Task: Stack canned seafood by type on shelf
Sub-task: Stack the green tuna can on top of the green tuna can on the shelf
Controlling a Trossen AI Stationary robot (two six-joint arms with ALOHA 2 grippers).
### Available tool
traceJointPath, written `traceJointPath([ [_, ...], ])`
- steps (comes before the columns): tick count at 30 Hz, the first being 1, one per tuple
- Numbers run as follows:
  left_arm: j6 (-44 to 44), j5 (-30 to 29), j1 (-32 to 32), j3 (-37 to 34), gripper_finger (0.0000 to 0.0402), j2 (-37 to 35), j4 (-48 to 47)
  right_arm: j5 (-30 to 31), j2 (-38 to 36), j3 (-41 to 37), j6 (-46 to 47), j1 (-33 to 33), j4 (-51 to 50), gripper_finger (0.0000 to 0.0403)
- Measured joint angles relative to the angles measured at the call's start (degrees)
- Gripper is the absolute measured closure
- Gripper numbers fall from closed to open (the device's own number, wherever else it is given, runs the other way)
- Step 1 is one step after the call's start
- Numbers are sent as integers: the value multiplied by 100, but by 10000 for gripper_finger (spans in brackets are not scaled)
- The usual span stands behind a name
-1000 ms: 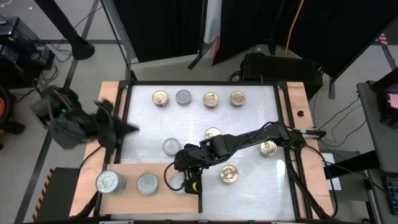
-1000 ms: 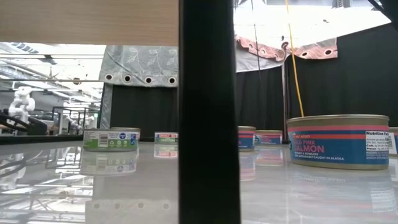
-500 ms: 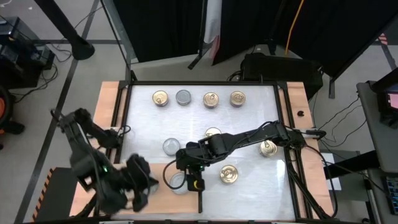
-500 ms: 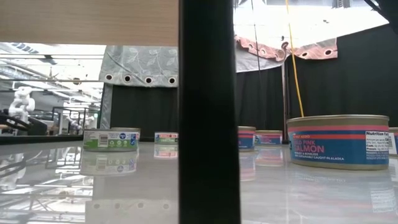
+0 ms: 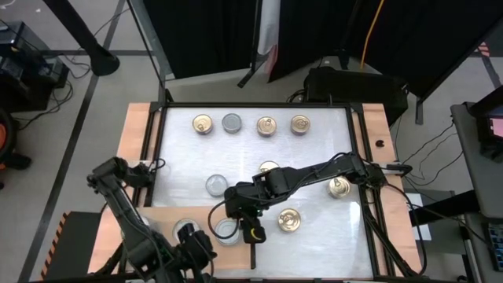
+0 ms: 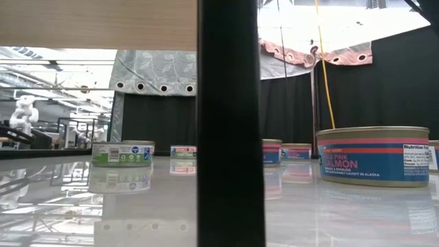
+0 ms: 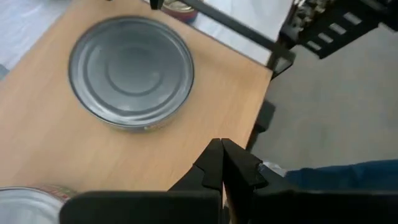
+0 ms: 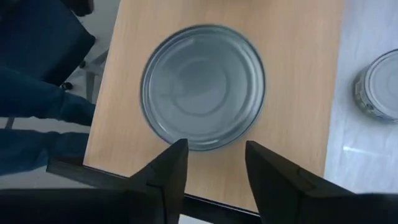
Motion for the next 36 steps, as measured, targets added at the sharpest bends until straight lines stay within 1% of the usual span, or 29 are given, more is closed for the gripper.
traceJointPath([
  [3,-6,-95,0,0,397,148,-148,-87,2,-2,-283,3,-13,268],
  [6,-7,-192,8,-2,396,186,-424,-89,2,-2,-825,29,-86,280],
  [9,-4,-283,9,-2,381,141,-706,-85,2,-2,-1184,50,-230,283],
  [13,160,-558,-21,-2,323,64,-893,-89,2,-2,-1330,55,-318,269],
  [16,537,-505,-5,-2,271,95,-879,-85,2,-2,-1493,52,-261,246],
  [18,629,-475,58,-2,242,139,-891,-85,2,-1,-1547,48,-202,226],
  [22,590,-462,171,-2,206,234,-1025,-85,2,-2,-1591,37,-197,186],
  [25,594,-454,228,-2,196,236,-1042,-85,31,-2,-1651,37,-133,162],
  [27,595,-438,258,-2,194,236,-1062,-85,82,-2,-1692,37,-120,153],
  [31,590,-429,233,-2,194,236,-1105,-82,196,-2,-1789,55,-136,149],
  [36,540,-306,35,-2,194,215,-1080,-61,201,-2,-1807,49,-140,149],
])
